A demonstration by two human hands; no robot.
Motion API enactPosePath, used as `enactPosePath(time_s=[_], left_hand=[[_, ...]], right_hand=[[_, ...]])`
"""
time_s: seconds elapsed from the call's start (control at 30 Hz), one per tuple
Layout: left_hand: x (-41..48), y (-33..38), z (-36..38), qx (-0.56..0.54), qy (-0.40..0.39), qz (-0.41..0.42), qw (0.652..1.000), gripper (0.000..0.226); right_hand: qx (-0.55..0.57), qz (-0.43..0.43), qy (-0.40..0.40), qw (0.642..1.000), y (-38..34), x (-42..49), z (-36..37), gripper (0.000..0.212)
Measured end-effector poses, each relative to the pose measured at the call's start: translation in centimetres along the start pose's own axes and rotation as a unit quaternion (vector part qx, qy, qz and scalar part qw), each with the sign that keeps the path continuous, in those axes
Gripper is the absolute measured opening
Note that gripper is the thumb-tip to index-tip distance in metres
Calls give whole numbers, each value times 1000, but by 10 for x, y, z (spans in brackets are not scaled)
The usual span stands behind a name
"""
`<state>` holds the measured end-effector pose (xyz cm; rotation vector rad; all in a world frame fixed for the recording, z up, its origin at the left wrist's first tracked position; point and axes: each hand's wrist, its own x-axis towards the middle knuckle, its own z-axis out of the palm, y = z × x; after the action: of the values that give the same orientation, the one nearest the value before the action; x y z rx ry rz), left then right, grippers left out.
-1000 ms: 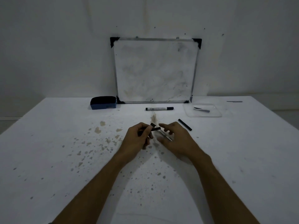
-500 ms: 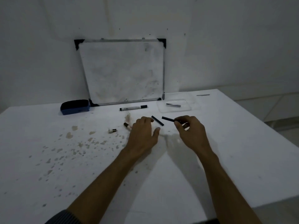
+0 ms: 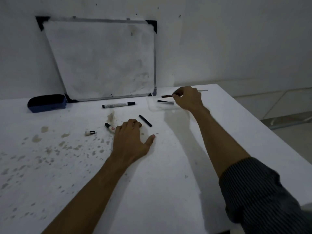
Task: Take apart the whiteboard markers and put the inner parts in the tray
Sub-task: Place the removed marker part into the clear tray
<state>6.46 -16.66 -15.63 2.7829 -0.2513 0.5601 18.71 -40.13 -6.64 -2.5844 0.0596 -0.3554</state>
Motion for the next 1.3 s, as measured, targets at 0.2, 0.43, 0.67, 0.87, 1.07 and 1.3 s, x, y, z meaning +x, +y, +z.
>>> enactPosePath(time_s=[0.2,0.43,0.67,0.87,1.07,1.3], left_hand=[[2,1,2,-4,4,4,1000,69],[2,0,1,3,-1,0,1000,72],[2,-3,-4,-81,-13,-8,997,65],[8,-9,-23,-418,-31,-140,897,45],[14,-31,-37,-563,-43,-192,802,48],[12,-32,-50,-587,-34,-157,794,39]], right_hand=[[-56,61,-100,992,-1,50,22,26],[-103,64,-151,981,-12,62,26,8],[118,-26,-78,990,-24,10,0,27],[226,-21,-105,968,-30,-80,16,23],[97,-81,-213,969,-72,-149,67,49],[77,-90,-86,989,-90,-172,86,31]])
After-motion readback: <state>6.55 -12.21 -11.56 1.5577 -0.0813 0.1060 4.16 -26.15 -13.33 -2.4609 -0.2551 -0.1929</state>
